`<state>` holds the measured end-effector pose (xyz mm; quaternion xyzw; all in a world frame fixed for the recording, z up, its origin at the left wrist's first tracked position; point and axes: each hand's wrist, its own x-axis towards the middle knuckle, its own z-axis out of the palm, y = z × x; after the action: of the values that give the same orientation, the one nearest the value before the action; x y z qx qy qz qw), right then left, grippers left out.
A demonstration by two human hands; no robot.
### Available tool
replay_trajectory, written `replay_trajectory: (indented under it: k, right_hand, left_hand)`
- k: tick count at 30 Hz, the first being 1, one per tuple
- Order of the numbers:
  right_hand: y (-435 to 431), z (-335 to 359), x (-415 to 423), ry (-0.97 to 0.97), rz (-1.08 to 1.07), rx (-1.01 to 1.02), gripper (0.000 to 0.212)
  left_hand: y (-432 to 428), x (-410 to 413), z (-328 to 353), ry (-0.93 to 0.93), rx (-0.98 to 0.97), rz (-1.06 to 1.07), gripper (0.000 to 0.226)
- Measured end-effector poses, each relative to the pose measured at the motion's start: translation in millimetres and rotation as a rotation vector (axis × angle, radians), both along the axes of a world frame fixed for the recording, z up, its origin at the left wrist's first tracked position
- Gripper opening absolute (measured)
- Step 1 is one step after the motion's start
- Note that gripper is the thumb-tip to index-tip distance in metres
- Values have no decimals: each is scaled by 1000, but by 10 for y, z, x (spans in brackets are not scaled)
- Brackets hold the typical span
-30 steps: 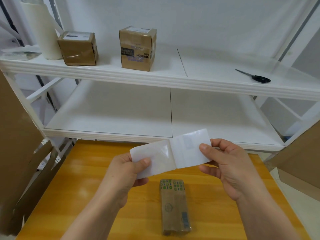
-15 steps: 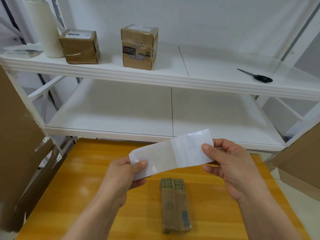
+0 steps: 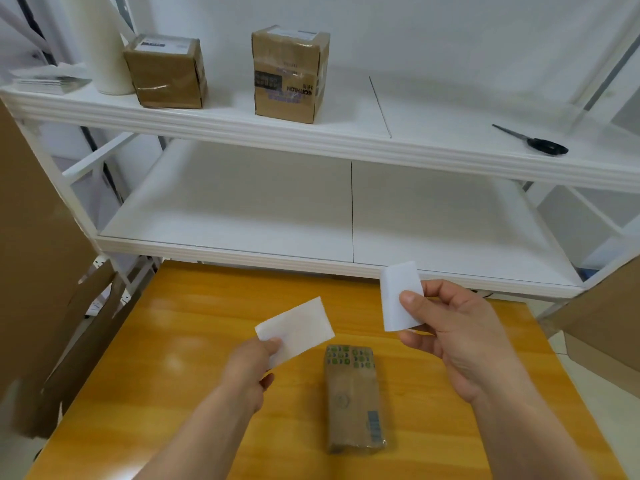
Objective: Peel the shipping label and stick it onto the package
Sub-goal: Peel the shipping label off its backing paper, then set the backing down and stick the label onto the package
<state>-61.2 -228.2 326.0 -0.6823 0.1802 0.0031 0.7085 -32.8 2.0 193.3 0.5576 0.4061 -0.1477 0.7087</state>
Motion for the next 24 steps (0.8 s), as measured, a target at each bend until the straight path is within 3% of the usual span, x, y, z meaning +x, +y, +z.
replay_trajectory:
  k: [4, 8, 11, 16, 19, 22, 24]
  right_hand:
    - [96, -72, -8, 22, 47, -22, 7]
    - [191, -136, -26, 47, 90, -51, 8]
    - [236, -178, -40, 66, 115, -75, 10]
    - [238, -211, -59, 94, 122, -95, 10]
    - [229, -212, -77, 99, 117, -89, 9]
    - [220, -217, -98, 105, 117, -77, 8]
    - [214, -221, -111, 108, 116, -71, 7]
  left_hand:
    - [-11, 36, -337, 207, -72, 71, 4]
    - [-27, 35, -614, 316, -125, 89, 10]
    - [-44, 46, -816, 319, -108, 92, 12]
    - [-30, 9, -1127, 211, -125, -38, 40]
    - [11, -19, -1319, 342, -111, 42, 13]
    - [36, -71, -1472, 393, -154, 58, 22]
    - [52, -155, -1489, 439, -171, 17, 13]
